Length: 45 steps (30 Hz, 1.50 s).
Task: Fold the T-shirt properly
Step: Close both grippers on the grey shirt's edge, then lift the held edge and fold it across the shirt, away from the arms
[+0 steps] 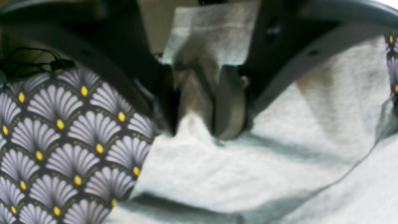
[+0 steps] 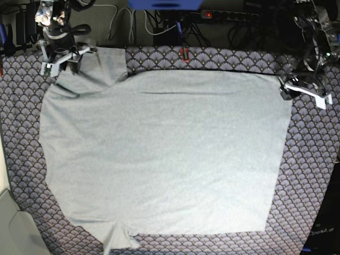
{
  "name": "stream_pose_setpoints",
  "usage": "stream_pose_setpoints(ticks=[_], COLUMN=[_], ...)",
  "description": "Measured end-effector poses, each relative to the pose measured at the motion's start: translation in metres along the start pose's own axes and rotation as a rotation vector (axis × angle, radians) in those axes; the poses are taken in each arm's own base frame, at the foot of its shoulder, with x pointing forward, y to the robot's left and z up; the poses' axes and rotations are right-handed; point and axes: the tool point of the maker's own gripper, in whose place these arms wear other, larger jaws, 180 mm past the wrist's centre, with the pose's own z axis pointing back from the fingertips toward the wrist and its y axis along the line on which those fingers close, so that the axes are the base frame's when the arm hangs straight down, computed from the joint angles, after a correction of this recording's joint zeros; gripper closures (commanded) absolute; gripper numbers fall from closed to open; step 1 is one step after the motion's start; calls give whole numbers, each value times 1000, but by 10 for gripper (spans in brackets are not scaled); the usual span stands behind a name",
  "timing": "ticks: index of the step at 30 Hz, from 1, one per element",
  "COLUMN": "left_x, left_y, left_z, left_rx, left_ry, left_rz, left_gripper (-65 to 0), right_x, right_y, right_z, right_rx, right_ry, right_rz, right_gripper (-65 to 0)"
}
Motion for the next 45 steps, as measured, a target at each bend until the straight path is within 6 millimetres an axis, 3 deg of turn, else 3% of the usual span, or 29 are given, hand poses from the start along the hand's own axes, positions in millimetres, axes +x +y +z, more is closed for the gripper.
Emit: stream_pose_setpoints(ticks=[4, 16, 22, 34, 37, 42, 45], left_x=[-7, -11, -26, -24, -25, -28, -29], left_y=[6, 8, 21, 30, 31, 32, 31], left_z=[-9, -10, -20, -25, -25, -26, -26], left_rx=[14, 18, 35, 40, 42, 60, 57], left_ry=[30, 40, 76, 24, 25, 26, 26], left_rz=[28, 37, 79, 95, 95, 103, 106], left_gripper=[-363, -362, -362, -361, -291, -7, -15], right_x=[0, 0, 0, 1, 1, 3, 3], right_y=[-3, -3, -3, -2, -2, -1, -1], right_z=[-2, -1, -2, -2, -2, -3, -3], right_rx=[-9, -8, -7, -4, -4, -2, -2], right_ry=[-1, -1, -1, -3, -3, -6, -6], right_rz=[-3, -3, -3, -9, -9, -9, -9], right_gripper=[-1, 0, 0, 0, 0, 0, 0])
